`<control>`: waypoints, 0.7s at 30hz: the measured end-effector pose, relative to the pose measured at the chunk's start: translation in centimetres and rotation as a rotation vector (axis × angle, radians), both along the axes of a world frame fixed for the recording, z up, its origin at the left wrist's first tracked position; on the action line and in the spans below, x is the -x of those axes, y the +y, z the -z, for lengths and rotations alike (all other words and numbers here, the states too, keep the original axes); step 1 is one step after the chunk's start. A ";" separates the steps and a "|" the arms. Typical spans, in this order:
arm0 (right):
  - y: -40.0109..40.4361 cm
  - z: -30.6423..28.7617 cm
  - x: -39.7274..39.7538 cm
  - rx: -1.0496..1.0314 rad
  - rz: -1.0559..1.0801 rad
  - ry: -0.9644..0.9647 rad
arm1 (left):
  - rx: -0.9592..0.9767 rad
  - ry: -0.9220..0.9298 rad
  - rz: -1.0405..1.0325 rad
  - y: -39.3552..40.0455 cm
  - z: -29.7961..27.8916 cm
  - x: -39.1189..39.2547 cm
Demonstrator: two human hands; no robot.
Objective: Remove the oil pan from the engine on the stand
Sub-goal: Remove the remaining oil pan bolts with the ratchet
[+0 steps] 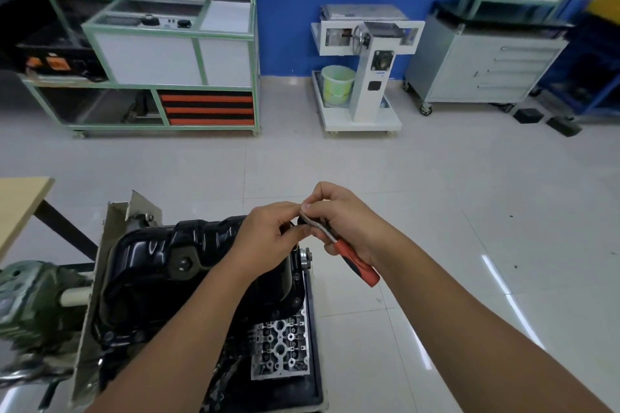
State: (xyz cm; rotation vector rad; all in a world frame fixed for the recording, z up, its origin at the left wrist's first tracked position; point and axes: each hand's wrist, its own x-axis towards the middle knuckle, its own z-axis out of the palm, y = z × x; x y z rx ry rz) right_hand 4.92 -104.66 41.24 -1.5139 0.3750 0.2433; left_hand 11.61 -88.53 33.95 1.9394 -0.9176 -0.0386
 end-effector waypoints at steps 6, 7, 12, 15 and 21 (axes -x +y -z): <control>-0.4 -0.2 0.0 -0.005 -0.033 -0.006 | -0.024 0.034 0.005 0.2 0.0 0.1; -0.4 -0.1 0.0 -0.016 -0.035 -0.010 | -0.012 0.044 0.007 0.2 -0.1 0.1; -0.6 0.4 0.0 -0.063 0.009 -0.020 | -0.013 0.101 0.026 0.2 -0.3 0.0; -0.5 0.3 -0.1 -0.033 -0.013 0.000 | -0.001 0.150 0.020 0.2 -0.3 0.1; 0.0 0.8 0.4 0.039 0.095 0.024 | 0.045 0.160 -0.030 -0.1 -0.2 0.5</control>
